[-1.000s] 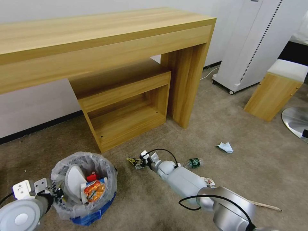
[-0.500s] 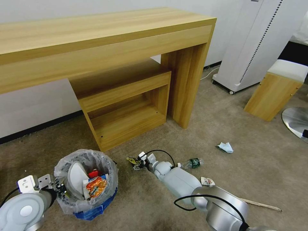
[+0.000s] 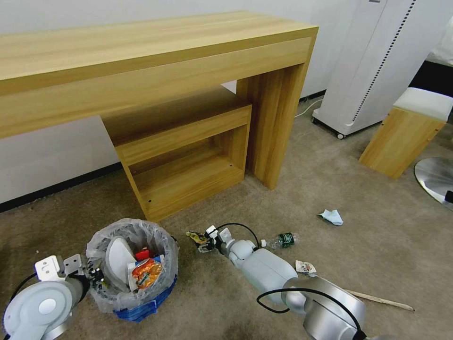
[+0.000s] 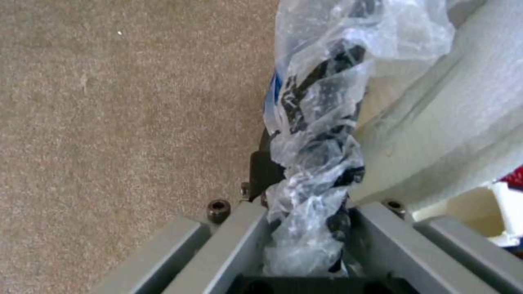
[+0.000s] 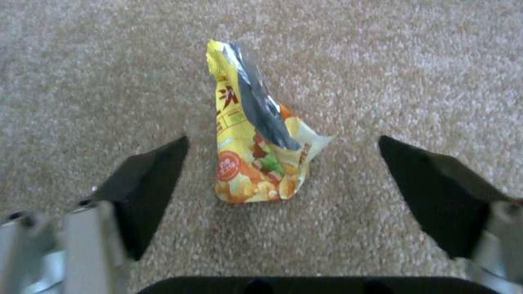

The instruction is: Pick up the trash bin and place the garbage on the floor into it.

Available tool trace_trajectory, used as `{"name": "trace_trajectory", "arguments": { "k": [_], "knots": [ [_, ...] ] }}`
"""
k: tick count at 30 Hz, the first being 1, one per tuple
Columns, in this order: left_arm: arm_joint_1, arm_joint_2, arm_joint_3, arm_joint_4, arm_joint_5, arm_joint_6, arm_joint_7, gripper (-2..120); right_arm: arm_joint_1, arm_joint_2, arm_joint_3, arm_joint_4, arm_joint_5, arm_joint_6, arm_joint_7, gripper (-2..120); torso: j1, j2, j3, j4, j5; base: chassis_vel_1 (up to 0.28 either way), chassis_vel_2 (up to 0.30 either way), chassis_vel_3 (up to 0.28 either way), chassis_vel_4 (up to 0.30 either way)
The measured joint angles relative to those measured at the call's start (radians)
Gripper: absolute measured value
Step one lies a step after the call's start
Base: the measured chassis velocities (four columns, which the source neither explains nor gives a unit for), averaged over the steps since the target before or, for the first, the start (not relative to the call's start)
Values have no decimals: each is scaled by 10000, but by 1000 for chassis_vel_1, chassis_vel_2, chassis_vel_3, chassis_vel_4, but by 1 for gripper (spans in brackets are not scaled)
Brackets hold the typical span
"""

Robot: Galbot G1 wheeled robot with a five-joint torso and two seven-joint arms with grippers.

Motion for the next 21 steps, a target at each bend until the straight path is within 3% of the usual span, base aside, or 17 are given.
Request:
{"name": "trace_trajectory", "arguments": {
  "k": [8,12,16,21],
  "knots": [
    [24,-54,26,-21,77,2,54,0,-1,-33,52,56,12,81,-17,52,0,0,0,0,0,0,0,0,0],
    [55,-113,33,-45,127,1,82,0,5,-20,57,73,21,94,-15,41,0,0,0,-1,0,0,0,0,0],
    [162,-59,-29,-129,154,-3,93,0,-32,1,112,97,26,110,-17,22,0,0,0,0,0,0,0,0,0],
    [185,-22,-77,-173,155,-9,93,0,-35,2,119,122,47,110,-20,8,0,1,1,0,0,0,0,0,0]
  ]
}}
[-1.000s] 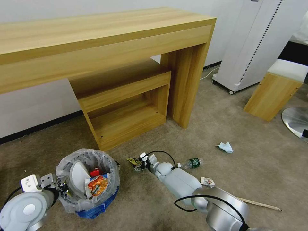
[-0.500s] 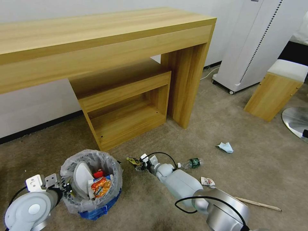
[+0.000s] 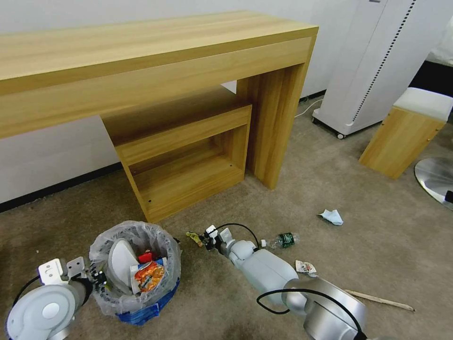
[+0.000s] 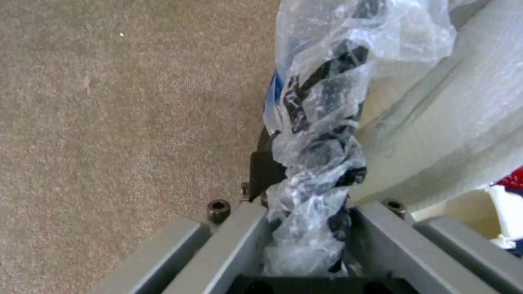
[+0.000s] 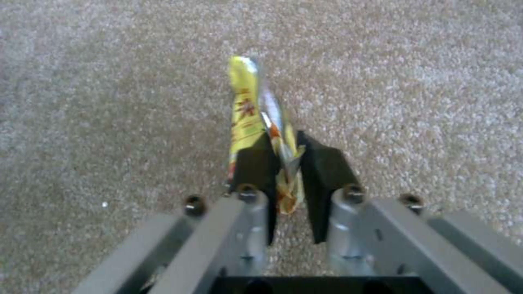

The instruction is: Pick up the trash bin and place the garbage on the floor into it.

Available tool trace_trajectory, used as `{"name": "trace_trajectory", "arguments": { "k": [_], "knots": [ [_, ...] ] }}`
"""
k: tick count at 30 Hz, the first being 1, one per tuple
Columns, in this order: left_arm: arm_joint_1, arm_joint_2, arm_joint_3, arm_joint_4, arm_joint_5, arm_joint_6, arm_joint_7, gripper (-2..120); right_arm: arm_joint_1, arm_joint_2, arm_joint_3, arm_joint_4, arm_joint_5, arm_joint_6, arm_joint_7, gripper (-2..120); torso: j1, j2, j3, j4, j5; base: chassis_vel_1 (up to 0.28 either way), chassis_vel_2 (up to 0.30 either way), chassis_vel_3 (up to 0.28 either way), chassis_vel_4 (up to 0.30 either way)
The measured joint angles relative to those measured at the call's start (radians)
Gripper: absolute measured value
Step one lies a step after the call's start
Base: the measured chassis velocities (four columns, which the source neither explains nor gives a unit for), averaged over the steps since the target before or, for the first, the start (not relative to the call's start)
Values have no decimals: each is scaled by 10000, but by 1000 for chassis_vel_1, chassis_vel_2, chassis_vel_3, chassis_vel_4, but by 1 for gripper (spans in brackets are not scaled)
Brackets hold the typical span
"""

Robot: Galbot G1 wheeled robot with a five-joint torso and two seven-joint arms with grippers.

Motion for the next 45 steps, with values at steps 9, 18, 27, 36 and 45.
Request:
{"name": "trace_trajectory", "arguments": {
  "k": [9,18,27,36,45],
  "knots": [
    [-48,-13,45,-25,-9,-11,2,0,-57,-85,-39,168,85,-28,-40,0,0,0,-1,0,0,0,0,0,0],
    [-21,26,-6,-38,-90,-17,-7,0,-179,-610,166,1220,308,-36,-113,0,0,-1,0,0,0,0,0,0,0],
    [235,257,-346,-232,-424,10,-104,0,-148,-2301,903,4591,1054,2173,-1479,0,0,0,0,-4,1,0,0,0,0],
    [250,263,-330,-205,-437,8,-133,0,-277,-3040,1314,6949,3520,2971,-3404,0,0,0,-2,0,0,0,0,0,0],
    [353,252,-340,-385,-444,-2,-202,0,-313,-4101,649,9934,5574,2159,-4470,0,-1,0,-1,-1,1,0,0,0,0]
  ]
}}
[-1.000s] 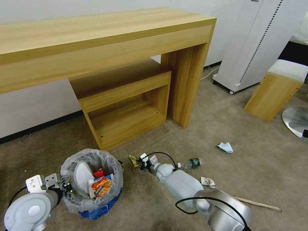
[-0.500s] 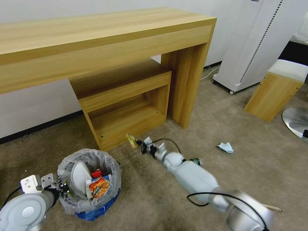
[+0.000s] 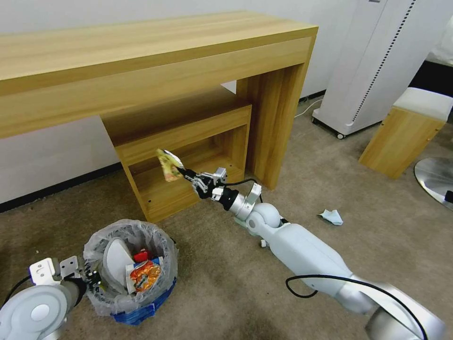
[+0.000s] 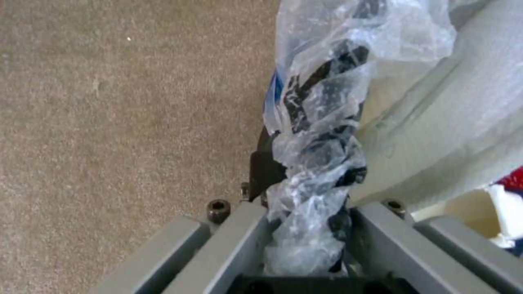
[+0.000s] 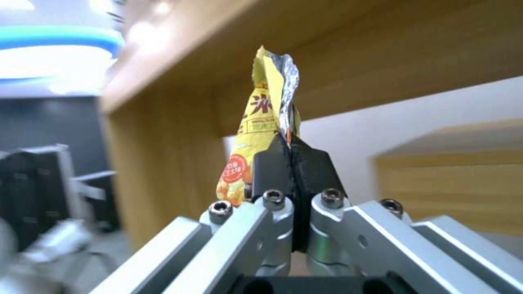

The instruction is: Pick up the trash bin and place the garbage on the floor into it.

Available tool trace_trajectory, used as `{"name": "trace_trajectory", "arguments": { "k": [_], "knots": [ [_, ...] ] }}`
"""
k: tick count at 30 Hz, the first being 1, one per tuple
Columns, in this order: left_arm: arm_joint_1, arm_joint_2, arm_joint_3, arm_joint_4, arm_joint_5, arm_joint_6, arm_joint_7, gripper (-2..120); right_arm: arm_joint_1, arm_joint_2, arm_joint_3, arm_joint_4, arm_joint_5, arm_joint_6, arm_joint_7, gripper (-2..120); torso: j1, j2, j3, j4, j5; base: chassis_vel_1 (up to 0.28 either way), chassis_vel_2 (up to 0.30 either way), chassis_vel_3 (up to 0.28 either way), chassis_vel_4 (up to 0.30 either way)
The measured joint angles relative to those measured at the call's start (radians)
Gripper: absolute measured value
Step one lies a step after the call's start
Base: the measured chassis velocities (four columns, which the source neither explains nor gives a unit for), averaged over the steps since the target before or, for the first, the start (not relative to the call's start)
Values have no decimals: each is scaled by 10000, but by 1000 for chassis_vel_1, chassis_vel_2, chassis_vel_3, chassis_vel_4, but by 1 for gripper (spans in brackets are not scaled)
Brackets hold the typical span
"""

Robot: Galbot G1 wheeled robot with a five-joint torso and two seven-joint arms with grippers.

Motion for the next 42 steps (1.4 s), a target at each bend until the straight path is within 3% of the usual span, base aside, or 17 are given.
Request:
{"name": "trace_trajectory", "arguments": {
  "k": [4,8,15,17,20,33,35,37,42],
  "knots": [
    [23,-48,-27,-82,-21,-7,-53,0,289,-202,-1133,517,414,-350,28,0,0,1,0,-1,0,0,0,0,0],
    [100,-110,-55,-182,-20,-8,-96,0,384,-105,-2128,190,149,-368,58,0,0,1,1,2,-1,0,0,0,0],
    [247,-183,-92,-296,39,-8,-132,0,319,52,-2945,-388,-506,-266,236,0,0,1,1,1,-1,0,0,0,0],
    [256,-195,-96,-307,41,-8,-136,0,324,56,-3013,-424,-614,-274,296,2,0,1,0,0,-1,0,0,0,0],
    [274,-204,-112,-368,46,-8,-163,0,390,138,-3235,-505,-863,-320,959,15,0,1,0,0,-1,0,0,0,0],
    [290,-224,-111,-412,28,-8,-185,0,419,207,-3216,-459,-993,-405,1498,59,0,1,1,1,-1,0,0,0,0],
    [254,-244,-90,-412,52,-9,-139,0,213,207,-2822,-411,-1141,-273,1959,70,0,1,1,1,-1,0,0,0,0],
    [239,-262,-87,-413,77,-8,-97,0,120,206,-2569,-372,-1203,-188,2279,74,0,1,1,0,-1,0,0,0,0],
    [144,-260,-39,-407,155,0,64,0,-427,-127,-474,-225,-1982,-18,3829,93,1,0,1,3,1,0,0,0,0]
  ]
}}
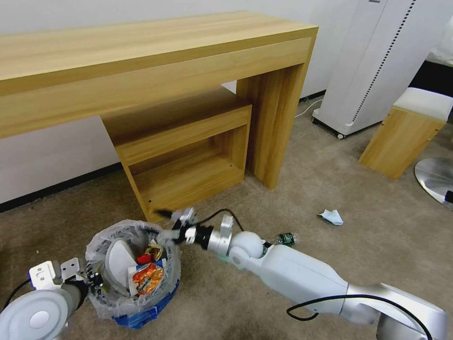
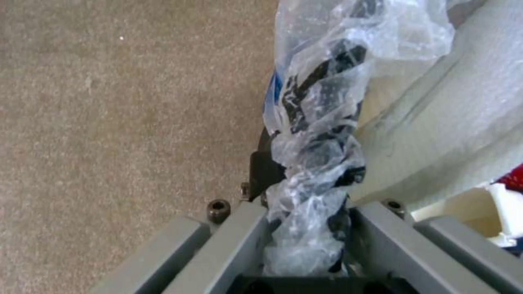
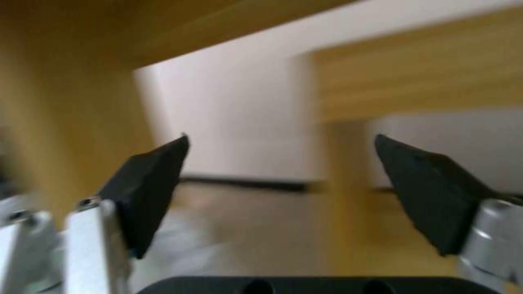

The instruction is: Pick up the trash bin and place the garbage on the floor into it.

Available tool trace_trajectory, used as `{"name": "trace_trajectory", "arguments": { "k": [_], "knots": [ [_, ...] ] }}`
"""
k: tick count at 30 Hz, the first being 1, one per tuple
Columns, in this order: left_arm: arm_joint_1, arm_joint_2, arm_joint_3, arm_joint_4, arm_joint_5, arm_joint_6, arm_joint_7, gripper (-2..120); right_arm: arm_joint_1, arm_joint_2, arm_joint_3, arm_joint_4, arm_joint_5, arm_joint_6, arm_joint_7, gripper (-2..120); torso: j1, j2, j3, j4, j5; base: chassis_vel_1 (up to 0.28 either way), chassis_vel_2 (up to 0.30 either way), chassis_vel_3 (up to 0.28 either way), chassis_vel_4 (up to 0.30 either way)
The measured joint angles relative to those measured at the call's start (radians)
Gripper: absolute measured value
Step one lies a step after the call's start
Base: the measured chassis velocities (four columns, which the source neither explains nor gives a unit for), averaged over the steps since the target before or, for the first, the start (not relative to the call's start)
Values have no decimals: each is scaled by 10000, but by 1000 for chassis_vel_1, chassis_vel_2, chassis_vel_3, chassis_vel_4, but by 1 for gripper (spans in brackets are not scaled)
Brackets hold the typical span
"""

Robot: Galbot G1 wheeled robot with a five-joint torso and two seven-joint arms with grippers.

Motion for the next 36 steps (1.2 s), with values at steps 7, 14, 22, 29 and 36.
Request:
{"name": "trace_trajectory", "arguments": {
  "k": [7,14,22,29,36],
  "knots": [
    [29,-35,58,-18,294,40,298,0,-1050,-1384,2006,553,-1953,272,1911,100,0,-2,0,-8,2,0,0,0,0],
    [-157,-188,492,39,918,82,755,0,-3728,-2540,5071,1123,-3237,383,3514,100,0,-2,0,-5,3,0,0,0,0],
    [-315,-19,712,87,1199,105,1014,0,-5926,-2750,8028,974,-3631,465,4378,100,0,-1,-1,-3,4,0,0,0,0],
    [-501,6,1032,123,1625,107,1475,0,-7406,-2515,9531,435,-4310,859,4910,100,-1,-1,-1,-4,2,0,0,0,0],
    [-728,19,1331,267,2111,173,1843,0,-8355,-2159,10535,-70,-4546,1603,5143,100,-1,-1,0,-3,-1,0,0,0,0]
  ]
}}
